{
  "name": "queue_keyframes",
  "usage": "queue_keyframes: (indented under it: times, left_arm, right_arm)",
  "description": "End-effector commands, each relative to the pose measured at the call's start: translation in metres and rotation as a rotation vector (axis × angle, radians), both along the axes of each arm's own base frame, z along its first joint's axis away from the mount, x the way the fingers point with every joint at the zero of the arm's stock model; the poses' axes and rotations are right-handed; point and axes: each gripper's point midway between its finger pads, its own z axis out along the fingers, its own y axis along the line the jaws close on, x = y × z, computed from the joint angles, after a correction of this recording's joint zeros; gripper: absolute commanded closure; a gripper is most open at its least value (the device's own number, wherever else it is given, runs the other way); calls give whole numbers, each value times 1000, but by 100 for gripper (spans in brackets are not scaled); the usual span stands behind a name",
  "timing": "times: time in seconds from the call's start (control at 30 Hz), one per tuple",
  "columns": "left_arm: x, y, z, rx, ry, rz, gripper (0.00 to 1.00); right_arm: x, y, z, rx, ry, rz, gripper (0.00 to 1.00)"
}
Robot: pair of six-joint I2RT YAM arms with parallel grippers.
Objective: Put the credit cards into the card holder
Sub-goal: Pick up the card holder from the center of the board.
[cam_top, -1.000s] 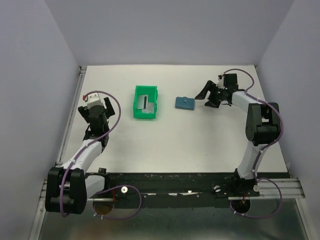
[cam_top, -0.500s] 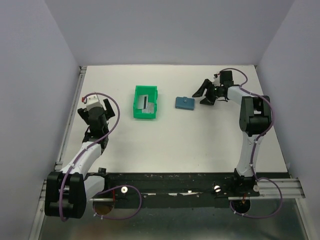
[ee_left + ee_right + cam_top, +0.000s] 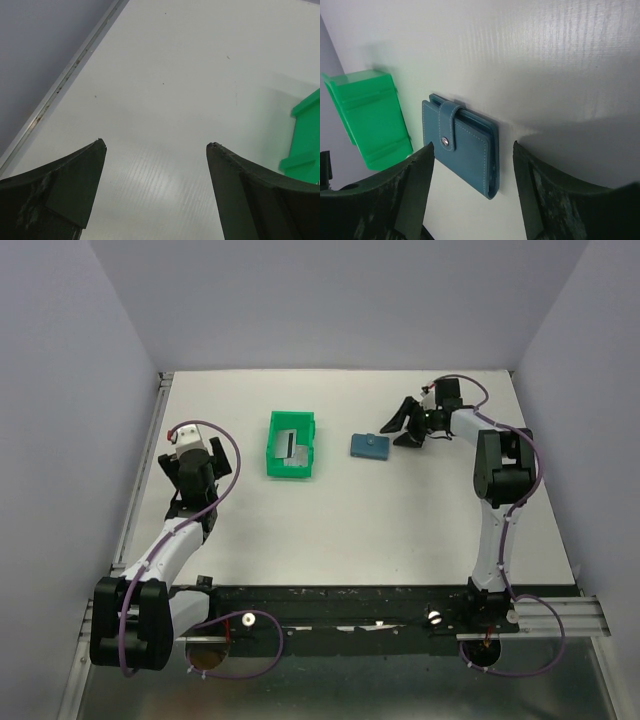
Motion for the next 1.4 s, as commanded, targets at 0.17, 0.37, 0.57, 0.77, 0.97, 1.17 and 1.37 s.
queue_keyframes:
  times: [0.17,0.37,0.57,0.77,0.97,1.17,1.37]
  left_arm:
    - [2,-3,5,-21,-14,-6,1]
    - [0,3,2,-72,-8,58,1]
    - [5,3,-7,-79,56,56,1]
    - [5,-3,-13,-127,85,46,1]
    - [0,-33,-4,-258,62,-75,1]
    - [-17,-93,9,-558,-12,-291,1]
    - [-50,-141,38,-776,-114,-492,1]
  right_arm:
    - [-23,26,-10,34,65,86,42]
    - [-29,27,-10,33,62,93,51]
    - [-30,30,-9,56,59,98,67]
    - [-33,32,5,78,-1,99,78]
    - [-42,33,42,116,-117,91,100]
    - [-63,35,83,167,-206,77,100]
    - [-109,35,104,182,-260,90,100]
